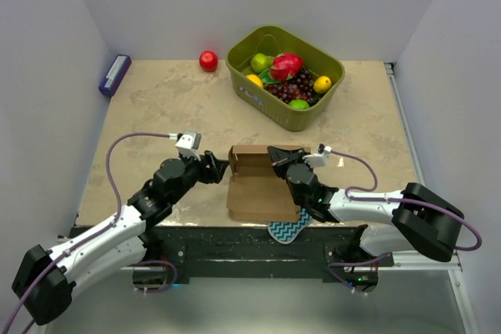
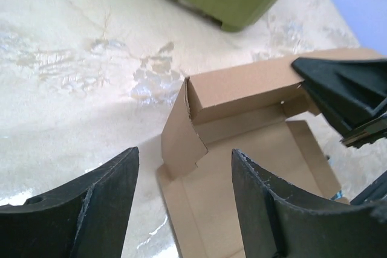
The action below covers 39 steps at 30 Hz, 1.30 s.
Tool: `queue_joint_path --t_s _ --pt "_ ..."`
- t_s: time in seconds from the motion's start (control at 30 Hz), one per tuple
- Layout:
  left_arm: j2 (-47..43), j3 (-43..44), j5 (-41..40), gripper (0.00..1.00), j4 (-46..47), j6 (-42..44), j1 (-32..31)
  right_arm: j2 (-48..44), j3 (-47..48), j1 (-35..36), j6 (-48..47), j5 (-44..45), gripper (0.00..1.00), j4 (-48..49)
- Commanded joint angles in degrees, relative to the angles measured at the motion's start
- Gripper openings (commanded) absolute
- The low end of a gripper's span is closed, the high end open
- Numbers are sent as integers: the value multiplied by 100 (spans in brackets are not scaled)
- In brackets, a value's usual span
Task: Fold the paper box
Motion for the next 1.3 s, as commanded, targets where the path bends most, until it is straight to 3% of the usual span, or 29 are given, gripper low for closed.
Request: queue_joint_path --t_s 0.0,0.37,0.57,0.93,1.27 --pt "-146 -113 83 67 142 -16 216 -21 -105 35 -372 202 0 -460" --pt "573 -114 -805 61 484 -78 305 -38 -131 35 -363 211 0 -460" --pt "1321 -165 -384 58 1125 150 313 -3 -114 27 -372 185 0 -460" --pt "1857 -465 460 57 2672 493 305 50 -61 44 -433 141 0 -460" --pt "2262 -544 697 56 3236 695 296 41 -43 35 -433 150 0 -504"
